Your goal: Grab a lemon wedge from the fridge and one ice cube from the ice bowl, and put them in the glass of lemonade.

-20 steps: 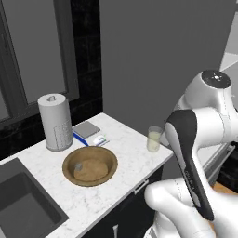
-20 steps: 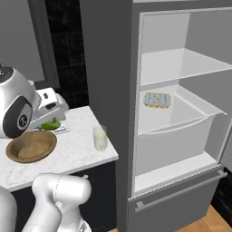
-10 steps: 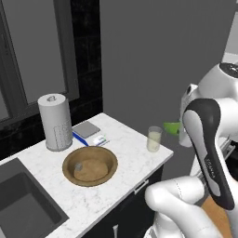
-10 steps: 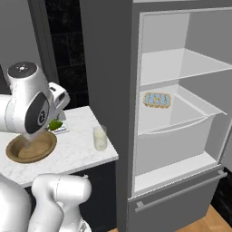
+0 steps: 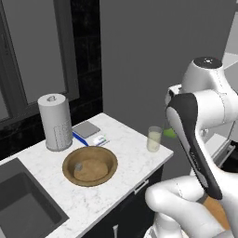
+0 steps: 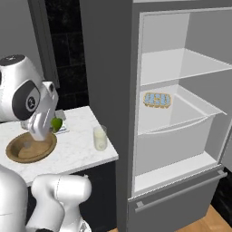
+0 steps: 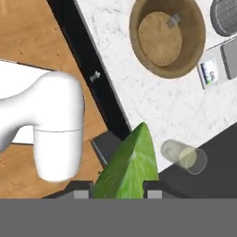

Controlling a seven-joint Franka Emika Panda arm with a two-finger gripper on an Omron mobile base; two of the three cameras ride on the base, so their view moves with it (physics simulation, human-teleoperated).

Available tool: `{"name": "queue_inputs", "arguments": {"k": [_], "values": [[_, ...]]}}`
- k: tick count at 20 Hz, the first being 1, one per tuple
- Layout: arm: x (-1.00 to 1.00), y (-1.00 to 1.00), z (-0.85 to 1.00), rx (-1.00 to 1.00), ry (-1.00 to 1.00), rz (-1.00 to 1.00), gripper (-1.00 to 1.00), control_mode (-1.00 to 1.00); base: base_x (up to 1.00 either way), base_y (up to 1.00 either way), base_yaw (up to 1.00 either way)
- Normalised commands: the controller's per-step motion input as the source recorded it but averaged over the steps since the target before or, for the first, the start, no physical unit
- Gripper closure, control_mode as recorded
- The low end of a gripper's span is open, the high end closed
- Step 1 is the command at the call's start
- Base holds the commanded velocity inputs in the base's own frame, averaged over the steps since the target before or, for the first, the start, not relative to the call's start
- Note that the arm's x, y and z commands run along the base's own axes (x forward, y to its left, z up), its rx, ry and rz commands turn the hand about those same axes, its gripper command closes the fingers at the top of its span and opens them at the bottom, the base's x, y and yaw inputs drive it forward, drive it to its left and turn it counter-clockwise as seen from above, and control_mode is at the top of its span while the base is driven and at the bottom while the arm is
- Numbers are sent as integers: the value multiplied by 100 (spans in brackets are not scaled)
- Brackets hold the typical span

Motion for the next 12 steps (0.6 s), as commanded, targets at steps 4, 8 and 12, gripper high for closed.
{"name": "queue_inputs", "arguments": {"k": [4, 8, 12], "values": [[0, 0, 0, -41, 3, 41, 100, -100, 0, 0, 0], [0, 0, 0, -41, 0, 37, 100, -100, 0, 0, 0], [0, 0, -6, -37, -7, 27, 100, -100, 0, 0, 0]]}}
